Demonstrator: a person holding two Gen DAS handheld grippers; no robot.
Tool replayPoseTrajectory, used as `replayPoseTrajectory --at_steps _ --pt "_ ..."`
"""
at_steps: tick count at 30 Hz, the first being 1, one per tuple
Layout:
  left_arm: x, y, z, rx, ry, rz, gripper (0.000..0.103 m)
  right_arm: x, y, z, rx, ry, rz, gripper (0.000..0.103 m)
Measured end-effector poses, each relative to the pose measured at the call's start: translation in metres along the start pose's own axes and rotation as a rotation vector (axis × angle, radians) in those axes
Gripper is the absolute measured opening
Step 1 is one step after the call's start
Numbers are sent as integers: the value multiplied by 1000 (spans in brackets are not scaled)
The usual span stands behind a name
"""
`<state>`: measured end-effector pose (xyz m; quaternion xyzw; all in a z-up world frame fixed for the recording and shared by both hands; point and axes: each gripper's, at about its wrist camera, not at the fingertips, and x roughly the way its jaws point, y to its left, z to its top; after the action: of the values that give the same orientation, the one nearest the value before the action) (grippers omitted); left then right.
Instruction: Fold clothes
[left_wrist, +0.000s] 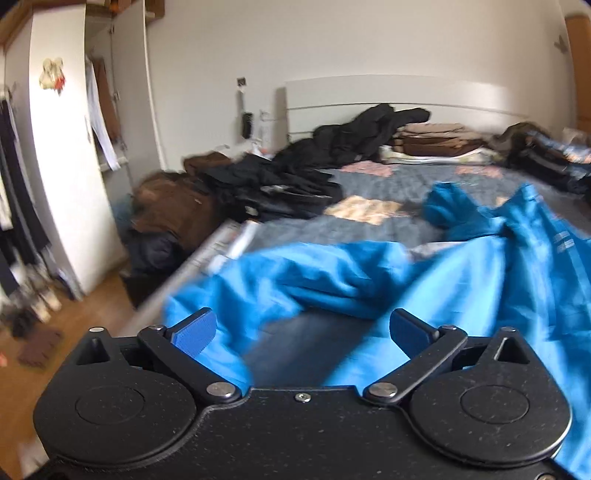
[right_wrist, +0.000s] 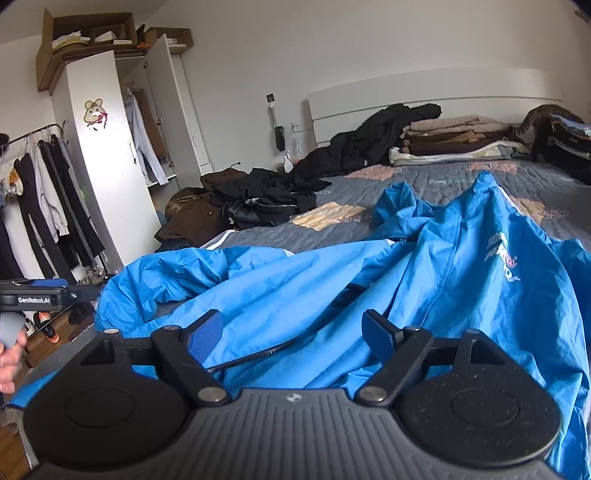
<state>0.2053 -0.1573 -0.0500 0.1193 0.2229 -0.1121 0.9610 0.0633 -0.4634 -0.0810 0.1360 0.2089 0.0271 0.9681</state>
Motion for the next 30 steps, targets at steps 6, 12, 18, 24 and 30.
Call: replayPoseTrajectory --at_steps 6,12,18,24,30 --pt "53 49 -5 86 91 67 102 3 -1 4 25 -3 29 82" --pt "106 58 -30 196 261 86 102 7 5 2 20 17 55 82" --pt "142 71 -52 135 419 56 102 14 7 -6 28 61 83 82" --pt "148 63 -60 226 391 59 44 16 9 -11 24 83 84 82" --pt "127 71 -63 745 246 305 17 14 8 -9 27 78 88 82"
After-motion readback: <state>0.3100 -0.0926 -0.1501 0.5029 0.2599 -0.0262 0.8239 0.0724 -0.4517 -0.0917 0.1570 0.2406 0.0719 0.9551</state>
